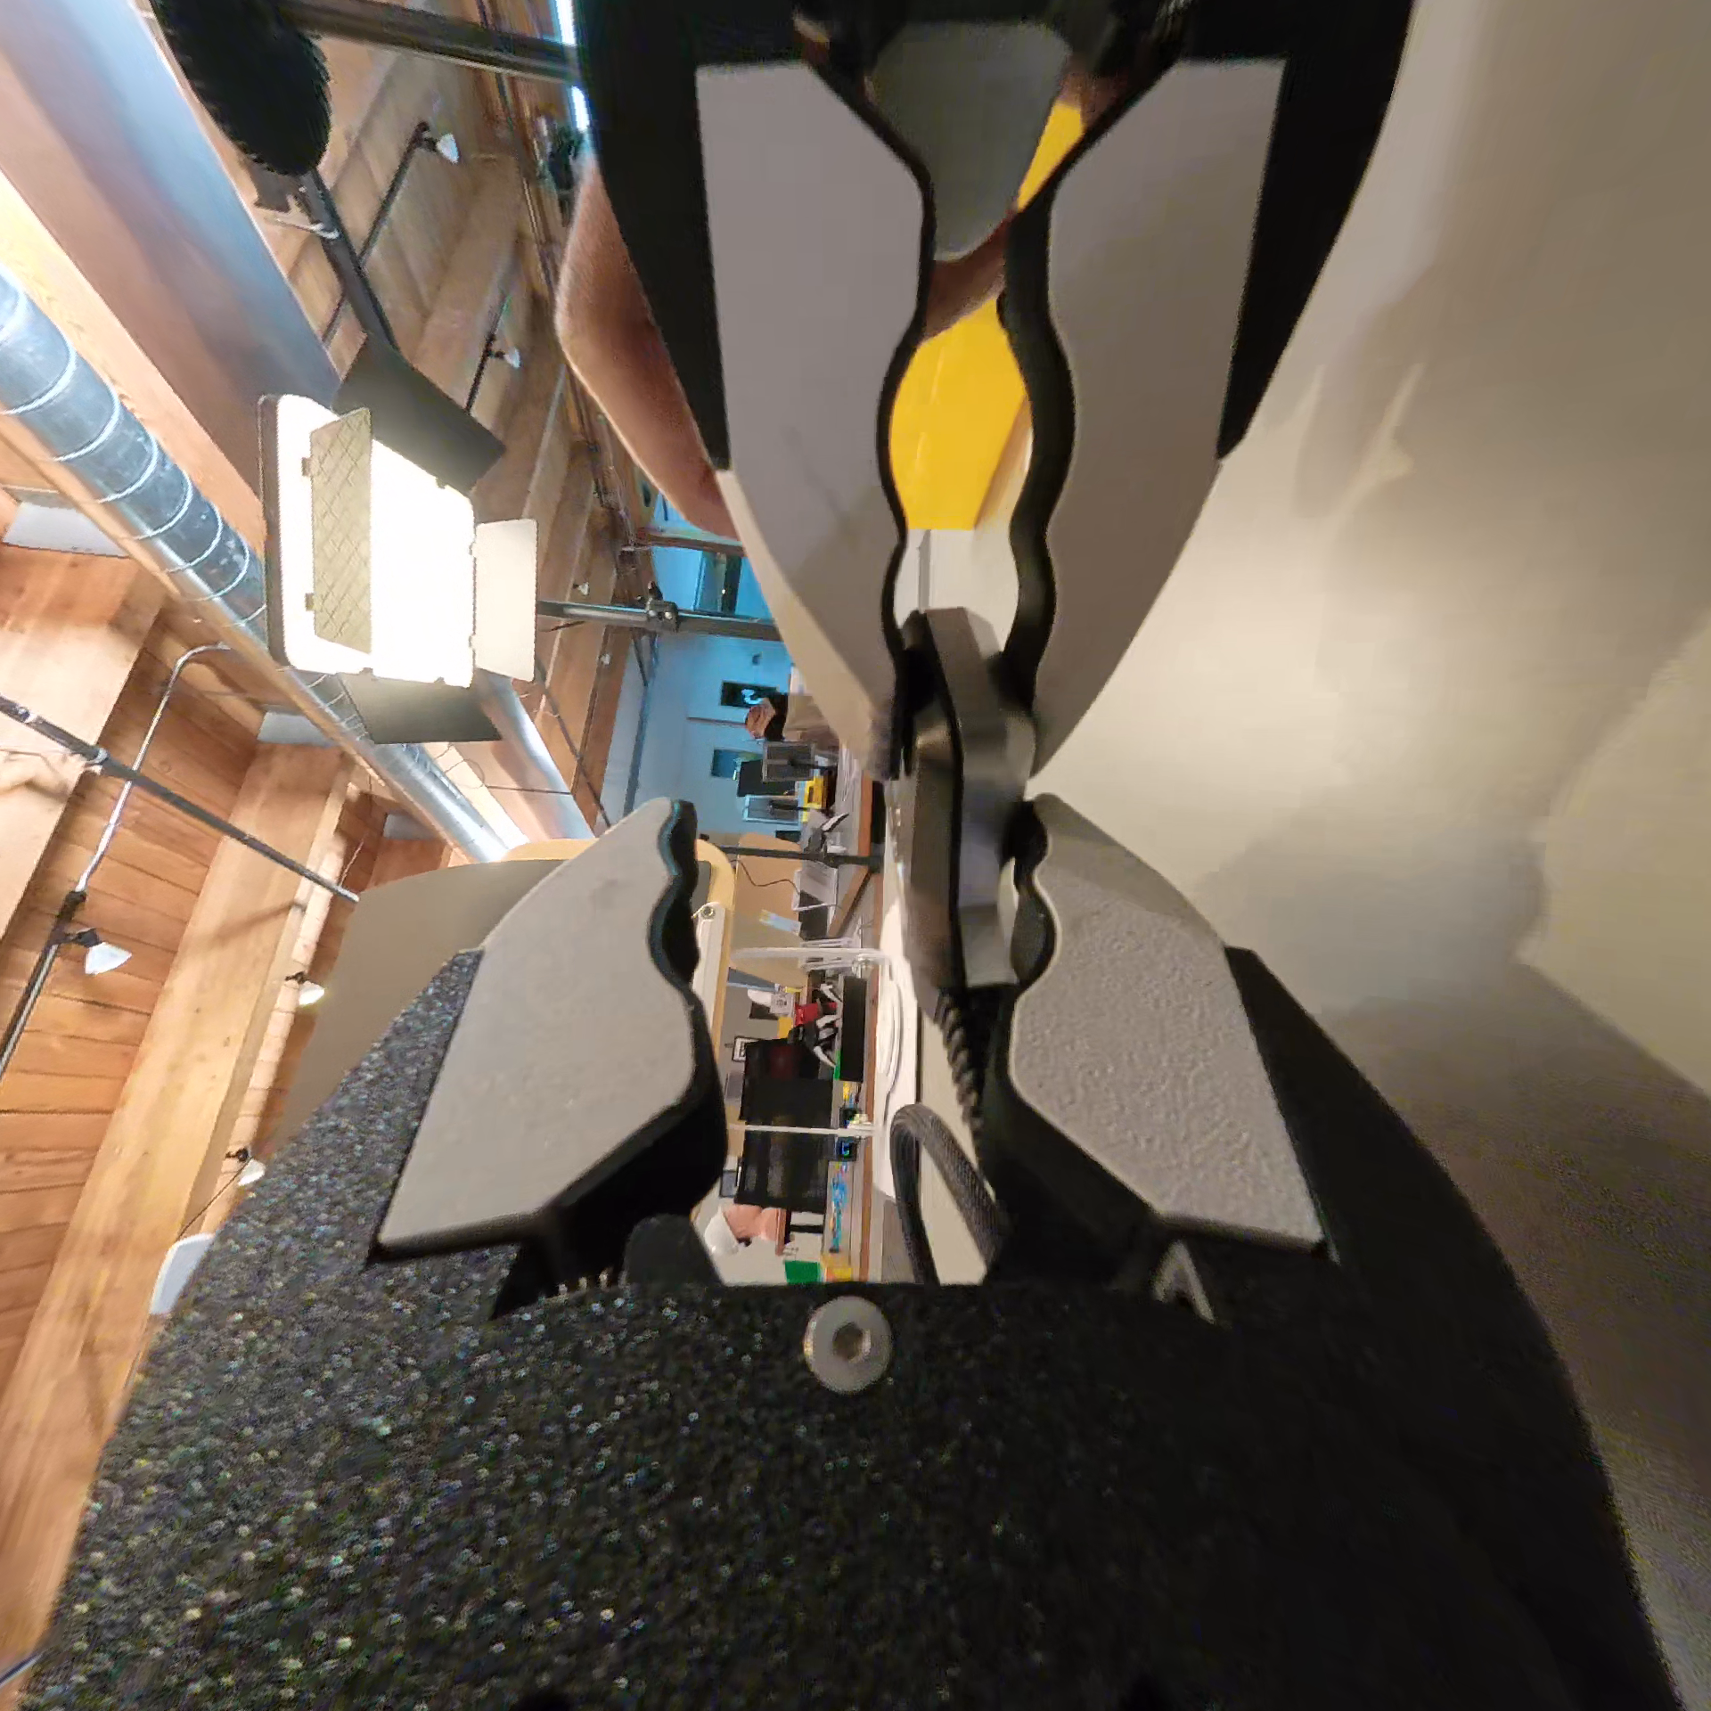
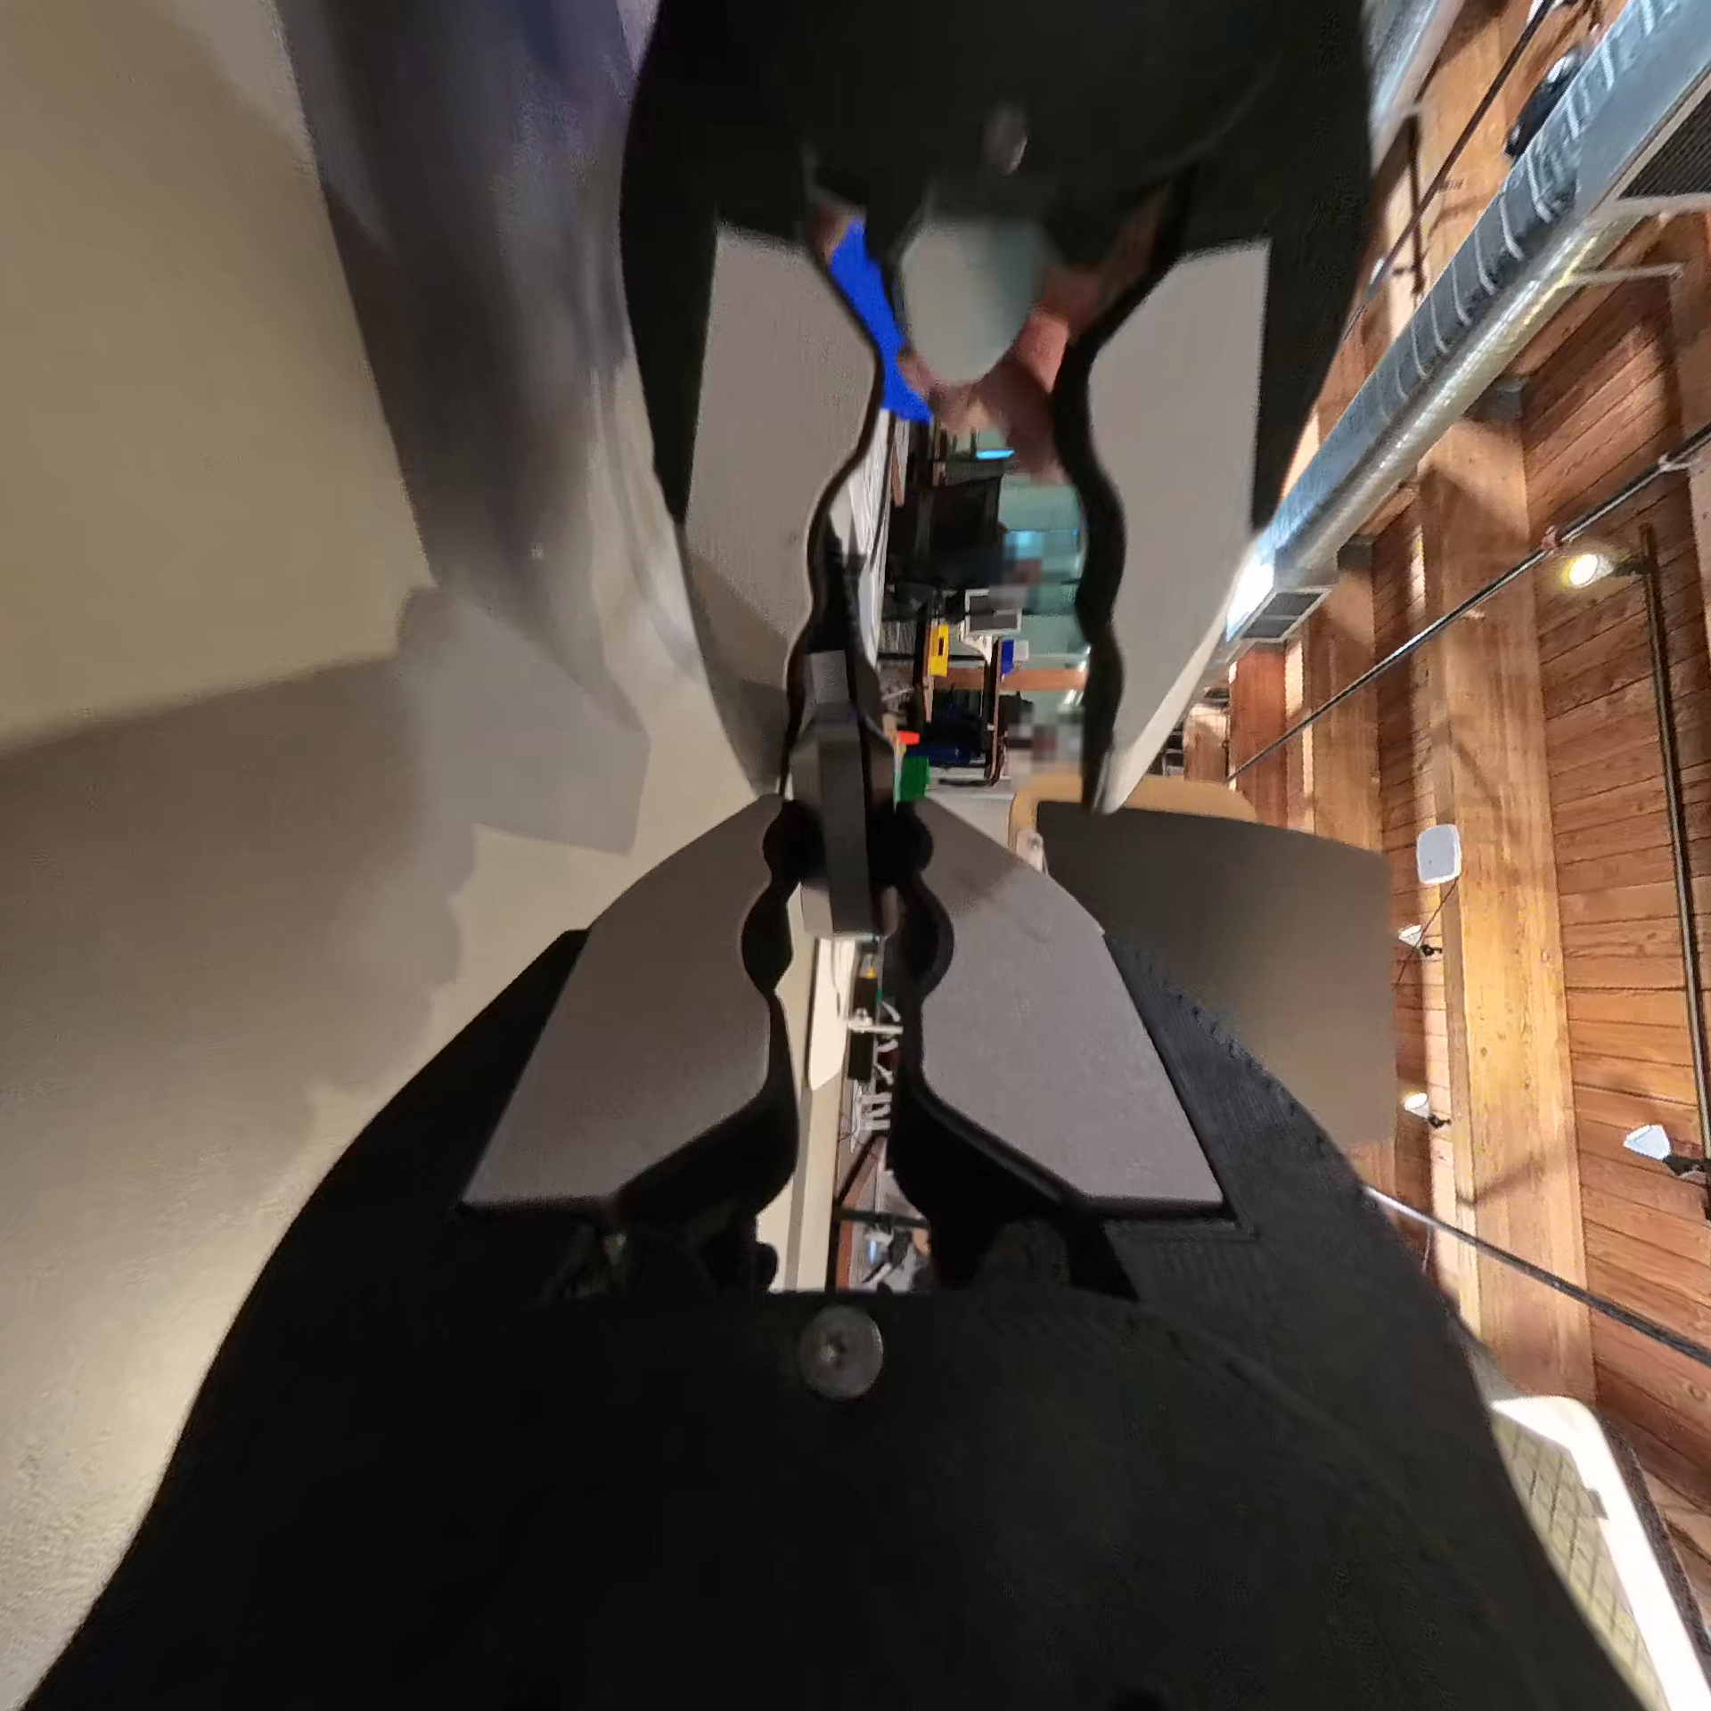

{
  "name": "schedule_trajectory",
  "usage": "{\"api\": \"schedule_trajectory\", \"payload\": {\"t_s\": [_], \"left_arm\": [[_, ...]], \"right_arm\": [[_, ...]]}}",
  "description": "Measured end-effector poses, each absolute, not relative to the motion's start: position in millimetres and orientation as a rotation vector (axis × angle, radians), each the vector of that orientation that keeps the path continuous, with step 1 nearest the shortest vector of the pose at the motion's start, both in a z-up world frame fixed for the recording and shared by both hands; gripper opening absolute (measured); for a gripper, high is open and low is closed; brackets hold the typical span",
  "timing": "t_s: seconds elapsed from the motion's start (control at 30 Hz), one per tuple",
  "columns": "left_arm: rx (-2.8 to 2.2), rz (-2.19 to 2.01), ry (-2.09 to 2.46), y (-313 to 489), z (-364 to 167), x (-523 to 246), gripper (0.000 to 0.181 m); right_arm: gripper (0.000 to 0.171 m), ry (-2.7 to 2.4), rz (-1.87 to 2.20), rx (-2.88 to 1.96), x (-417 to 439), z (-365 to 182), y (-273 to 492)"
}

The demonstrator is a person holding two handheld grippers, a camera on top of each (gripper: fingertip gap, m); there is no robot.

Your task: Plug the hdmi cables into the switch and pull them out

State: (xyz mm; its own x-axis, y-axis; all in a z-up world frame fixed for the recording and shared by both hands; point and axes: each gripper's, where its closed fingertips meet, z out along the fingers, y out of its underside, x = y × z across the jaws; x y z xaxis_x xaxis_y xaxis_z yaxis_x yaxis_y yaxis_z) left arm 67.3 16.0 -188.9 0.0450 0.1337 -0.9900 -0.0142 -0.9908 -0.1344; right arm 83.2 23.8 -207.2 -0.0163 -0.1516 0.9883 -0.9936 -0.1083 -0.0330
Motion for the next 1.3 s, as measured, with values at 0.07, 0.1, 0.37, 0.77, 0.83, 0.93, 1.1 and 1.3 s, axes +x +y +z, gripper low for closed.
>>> {"api": "schedule_trajectory", "payload": {"t_s": [0.07, 0.1, 0.37, 0.77, 0.83, 0.93, 1.1, 1.3], "left_arm": [[-2.171, 2.095, -0.101, 20, -183, 73, 0.065], [-2.134, 2.104, -0.097, 23, -177, 75, 0.062], [-1.843, 2.184, -0.155, 27, -136, 91, 0.042], [-1.936, 2.187, -0.17, 25, -158, 79, 0.038], [-1.942, 2.192, -0.173, 24, -159, 78, 0.037], [-1.958, 2.202, -0.174, 22, -162, 76, 0.036], [-1.967, 2.192, -0.168, 24, -170, 73, 0.033], [-2.009, 2.158, -0.142, 31, -182, 69, 0.032]], "right_arm": [[0.02, -1.303, 1.205, 1.357, 72, -206, 22], [0.02, -1.308, 1.183, 1.33, 65, -204, 22], [0.019, -1.308, 1.04, 1.023, -21, -142, 39], [0.02, -1.591, 1.239, 0.56, -206, -27, 168], [0.019, -1.653, 1.223, 0.518, -239, -43, 179], [0.02, -1.788, 1.179, 0.548, -271, -81, 185], [0.02, -1.992, 1.167, 0.631, -295, -127, 182], [0.032, -2.327, 1.051, 0.724, -299, -168, 179]]}}
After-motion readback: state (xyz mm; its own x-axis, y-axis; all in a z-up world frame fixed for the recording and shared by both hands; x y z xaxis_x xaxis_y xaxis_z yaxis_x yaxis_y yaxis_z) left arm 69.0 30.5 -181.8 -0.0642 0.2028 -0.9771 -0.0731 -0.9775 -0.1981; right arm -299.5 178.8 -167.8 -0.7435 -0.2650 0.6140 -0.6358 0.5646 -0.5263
